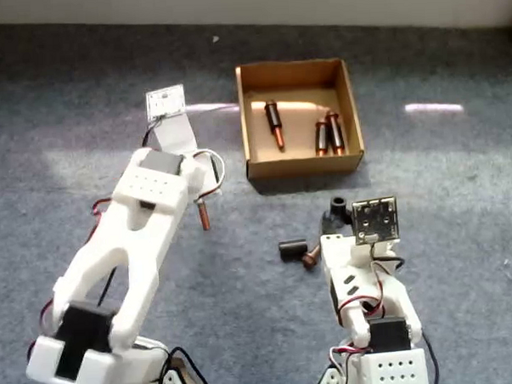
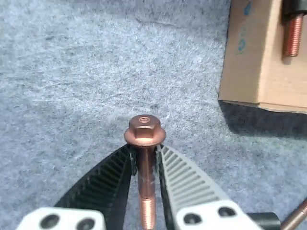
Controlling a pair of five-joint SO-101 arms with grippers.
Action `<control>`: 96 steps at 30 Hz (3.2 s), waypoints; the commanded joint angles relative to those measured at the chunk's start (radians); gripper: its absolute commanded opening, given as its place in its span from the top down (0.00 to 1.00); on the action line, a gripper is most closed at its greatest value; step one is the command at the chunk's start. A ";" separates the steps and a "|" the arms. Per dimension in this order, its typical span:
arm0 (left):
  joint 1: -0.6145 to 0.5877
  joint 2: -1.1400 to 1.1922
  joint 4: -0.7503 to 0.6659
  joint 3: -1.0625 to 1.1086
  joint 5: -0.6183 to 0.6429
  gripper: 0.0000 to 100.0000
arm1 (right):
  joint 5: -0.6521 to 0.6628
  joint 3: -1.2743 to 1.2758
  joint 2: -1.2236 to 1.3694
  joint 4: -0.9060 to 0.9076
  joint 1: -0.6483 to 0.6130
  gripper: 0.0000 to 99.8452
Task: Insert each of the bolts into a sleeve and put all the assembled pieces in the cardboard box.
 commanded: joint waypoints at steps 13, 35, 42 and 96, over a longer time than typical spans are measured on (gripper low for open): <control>0.004 -0.710 -0.486 0.610 -0.012 1.00 | 0.012 0.001 -0.021 -0.027 -0.111 0.99; 0.166 -1.310 -0.798 1.020 -0.014 1.00 | 0.014 0.157 -0.021 -0.202 -0.444 0.99; 0.186 -1.475 -0.798 1.023 -0.014 1.00 | 0.015 0.159 -0.013 -0.199 -0.456 0.99; 0.381 -1.566 -0.430 1.017 -0.146 0.82 | 0.140 0.159 -0.012 -0.197 -0.449 0.99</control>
